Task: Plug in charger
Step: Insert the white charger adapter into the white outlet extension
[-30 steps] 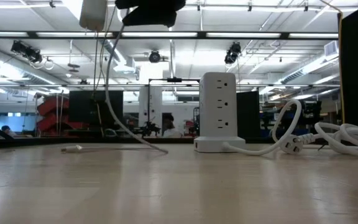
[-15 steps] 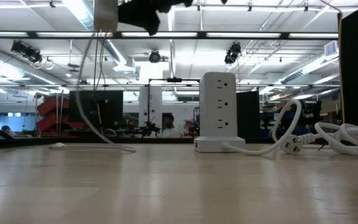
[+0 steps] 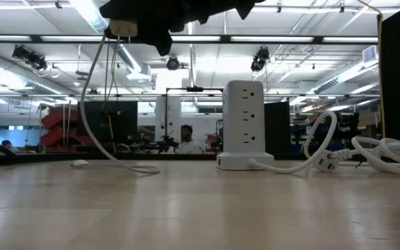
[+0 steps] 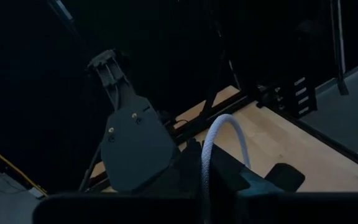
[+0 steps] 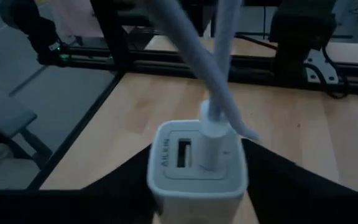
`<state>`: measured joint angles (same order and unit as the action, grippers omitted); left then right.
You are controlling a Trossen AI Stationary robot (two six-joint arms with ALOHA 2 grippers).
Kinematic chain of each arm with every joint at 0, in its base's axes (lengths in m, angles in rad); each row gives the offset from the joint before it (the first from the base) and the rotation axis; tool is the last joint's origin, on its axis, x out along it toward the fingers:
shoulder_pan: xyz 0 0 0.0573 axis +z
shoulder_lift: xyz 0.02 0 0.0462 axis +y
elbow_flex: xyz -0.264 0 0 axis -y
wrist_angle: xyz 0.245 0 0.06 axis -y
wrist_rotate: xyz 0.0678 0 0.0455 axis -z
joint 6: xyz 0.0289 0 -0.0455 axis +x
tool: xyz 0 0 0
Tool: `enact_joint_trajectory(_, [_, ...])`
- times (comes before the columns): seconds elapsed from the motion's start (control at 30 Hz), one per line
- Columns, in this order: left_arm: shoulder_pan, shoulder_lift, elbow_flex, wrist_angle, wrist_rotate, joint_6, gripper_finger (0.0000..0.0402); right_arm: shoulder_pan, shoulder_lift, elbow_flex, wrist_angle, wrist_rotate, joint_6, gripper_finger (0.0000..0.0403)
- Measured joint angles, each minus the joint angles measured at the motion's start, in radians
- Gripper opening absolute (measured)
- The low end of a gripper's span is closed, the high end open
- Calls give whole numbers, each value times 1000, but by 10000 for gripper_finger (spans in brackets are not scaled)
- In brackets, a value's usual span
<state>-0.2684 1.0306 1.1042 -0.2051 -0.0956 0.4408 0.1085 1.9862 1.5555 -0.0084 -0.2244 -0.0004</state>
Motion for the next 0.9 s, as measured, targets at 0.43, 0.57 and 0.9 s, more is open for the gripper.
enact_joint_trajectory(0.43, [0, 0, -1, -101, -235, -5, 0, -7, -19, 0, -206, -7, -4, 114])
enact_joint_trajectory(0.57, [0, 0, -1, -125, -502, -36, 2, -9, -65, 1, -293, -4, 3, 114])
enact_joint_trajectory(0.9, [0, 1, -1, -162, -963, -71, 2, -11, -158, 2, -366, -23, 19, 114])
